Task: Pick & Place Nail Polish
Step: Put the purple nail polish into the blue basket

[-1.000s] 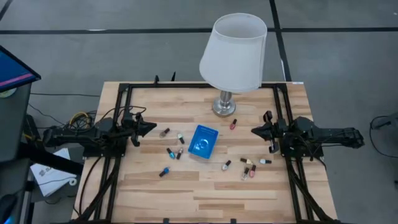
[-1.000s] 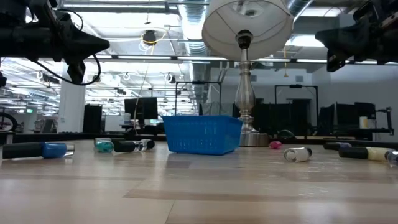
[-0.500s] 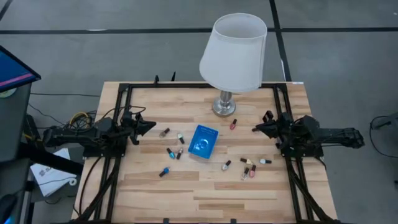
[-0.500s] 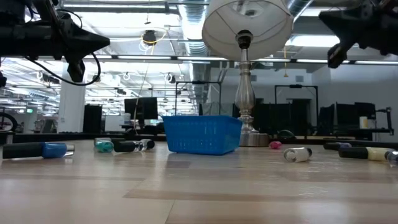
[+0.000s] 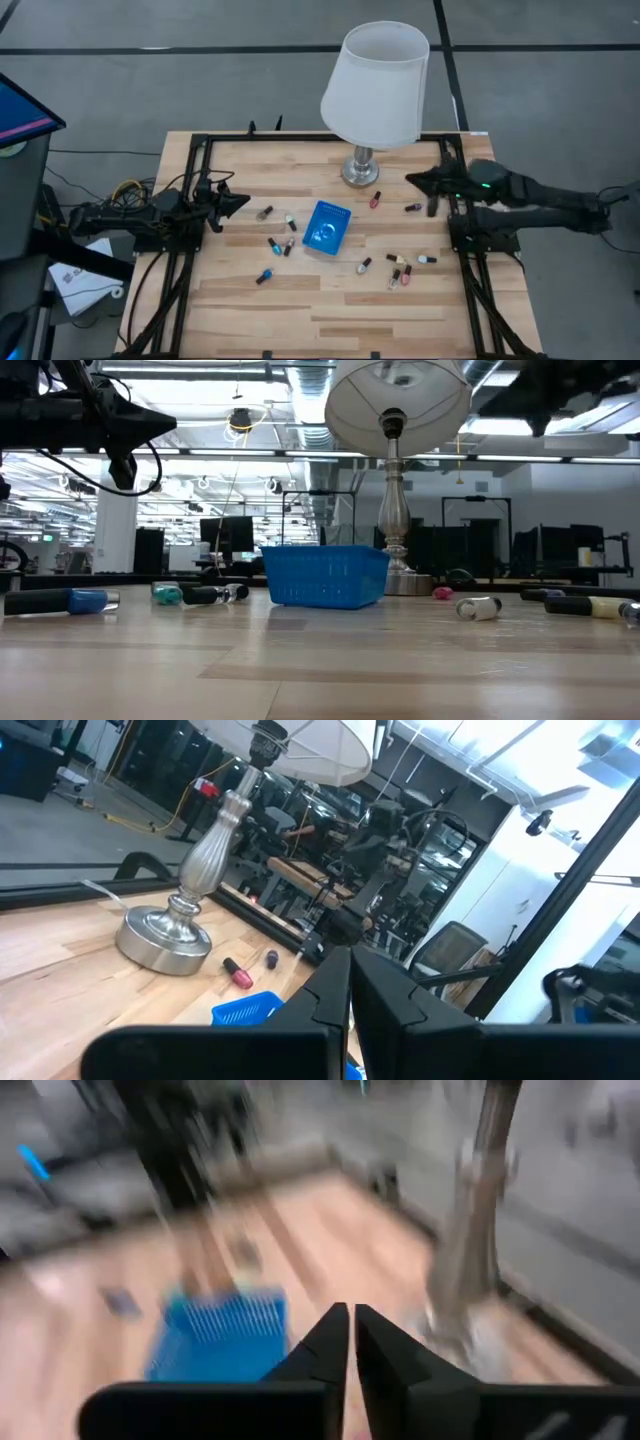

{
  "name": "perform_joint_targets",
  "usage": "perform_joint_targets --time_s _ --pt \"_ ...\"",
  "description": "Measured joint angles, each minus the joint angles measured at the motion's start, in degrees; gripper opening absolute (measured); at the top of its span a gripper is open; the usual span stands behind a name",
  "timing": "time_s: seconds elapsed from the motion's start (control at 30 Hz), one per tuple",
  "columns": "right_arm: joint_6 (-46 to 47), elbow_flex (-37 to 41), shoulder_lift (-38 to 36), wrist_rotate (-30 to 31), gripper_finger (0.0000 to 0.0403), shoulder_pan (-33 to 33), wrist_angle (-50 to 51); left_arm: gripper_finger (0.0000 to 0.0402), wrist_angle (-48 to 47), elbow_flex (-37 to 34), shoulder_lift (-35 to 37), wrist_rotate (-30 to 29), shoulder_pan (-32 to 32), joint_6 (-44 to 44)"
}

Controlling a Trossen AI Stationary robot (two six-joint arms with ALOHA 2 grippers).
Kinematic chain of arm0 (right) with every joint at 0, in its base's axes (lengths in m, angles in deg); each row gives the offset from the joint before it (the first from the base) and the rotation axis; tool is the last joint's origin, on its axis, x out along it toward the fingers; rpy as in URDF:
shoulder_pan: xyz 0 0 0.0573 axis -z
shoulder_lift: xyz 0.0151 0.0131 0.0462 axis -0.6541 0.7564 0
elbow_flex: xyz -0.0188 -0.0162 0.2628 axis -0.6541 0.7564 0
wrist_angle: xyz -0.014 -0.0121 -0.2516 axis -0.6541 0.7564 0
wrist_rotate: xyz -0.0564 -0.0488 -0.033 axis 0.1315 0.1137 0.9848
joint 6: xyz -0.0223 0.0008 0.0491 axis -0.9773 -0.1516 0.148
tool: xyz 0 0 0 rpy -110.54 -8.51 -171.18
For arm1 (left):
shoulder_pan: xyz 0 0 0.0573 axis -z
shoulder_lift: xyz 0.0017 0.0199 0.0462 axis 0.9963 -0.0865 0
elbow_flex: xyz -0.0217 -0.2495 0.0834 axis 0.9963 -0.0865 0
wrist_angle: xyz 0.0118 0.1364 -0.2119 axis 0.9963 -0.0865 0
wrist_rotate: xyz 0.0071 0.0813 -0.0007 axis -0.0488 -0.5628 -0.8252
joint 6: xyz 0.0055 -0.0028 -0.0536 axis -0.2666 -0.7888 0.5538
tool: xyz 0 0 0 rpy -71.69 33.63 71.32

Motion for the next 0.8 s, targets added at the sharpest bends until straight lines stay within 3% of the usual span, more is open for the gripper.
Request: perform_joint_targets --time_s 0.2,0.47,0.6,0.8 --pt "-5.8 -11.8 13.6 -0.1 0.0095 1.0 21.8 0.0008 0.3 0.0 0.0 0.0 0.0 0.0" --pt "-10.8 -12.6 23.7 -1.4 0.0203 0.4 29.7 0.0008 0.7 0.0 0.0 0.1 0.0 0.0" --pt "-13.7 -11.1 28.0 -3.5 0.0215 0.7 28.2 0.0008 0.8 0.0 -0.2 0.1 0.0 0.0" --pt "-18.4 -7.7 33.1 -4.3 0.0199 3.3 28.7 0.0008 1.1 0.0 -0.4 0.1 0.0 0.0"
